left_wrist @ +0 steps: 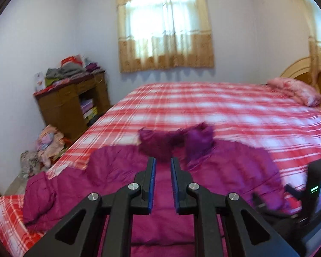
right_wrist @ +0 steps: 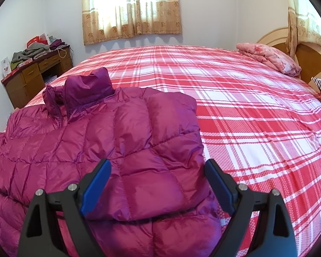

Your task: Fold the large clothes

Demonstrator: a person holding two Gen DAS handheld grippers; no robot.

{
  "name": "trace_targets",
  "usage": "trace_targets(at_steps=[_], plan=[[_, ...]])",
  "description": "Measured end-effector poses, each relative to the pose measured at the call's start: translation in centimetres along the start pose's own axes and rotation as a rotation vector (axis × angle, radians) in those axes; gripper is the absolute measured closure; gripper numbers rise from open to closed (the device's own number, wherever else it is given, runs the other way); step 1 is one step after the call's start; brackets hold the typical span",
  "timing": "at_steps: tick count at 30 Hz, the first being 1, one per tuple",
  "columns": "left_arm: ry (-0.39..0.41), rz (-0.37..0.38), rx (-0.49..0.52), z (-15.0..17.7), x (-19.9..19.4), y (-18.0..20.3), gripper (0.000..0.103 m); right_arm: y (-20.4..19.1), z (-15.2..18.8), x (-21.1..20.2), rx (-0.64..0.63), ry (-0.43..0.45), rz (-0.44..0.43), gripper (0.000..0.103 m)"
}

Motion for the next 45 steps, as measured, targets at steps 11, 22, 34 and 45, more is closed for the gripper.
trace_targets(at_steps=[11,22,34,45], plan=[[-0.266,-0.575,-0.122,3.7,10.3,-18.5,0.020,-0.2,0.0,0.2,-0.012,-0.008,0.009,0.009],[-0.355,-0.547,-0.031,8.7,15.0,-18.8,0.071,-0.5,0.1,0.6,-0.027,-0.032,0.024,0.008],[0.027,-0.271,-0.128,-1.0,4.7,-12.7,0.078,-0.2,0.1,0.5,-0.010,-0.019,0.011,0.008],[0.046,0.219,0.010,0.2,1.1,5.0,0.078,1.2,0.1,0.0,0.064,0.001,-0.029,0.008]])
Point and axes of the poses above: each gripper's, at about its wrist camera, not at the fingertips, and x roughly the way its jaws point, y to its right, z to its underside, the point moved 1 cm from there along x, roughly the way its jaws point, and after that the axes turned 12 degrees about -z, right-handed, at the moved point
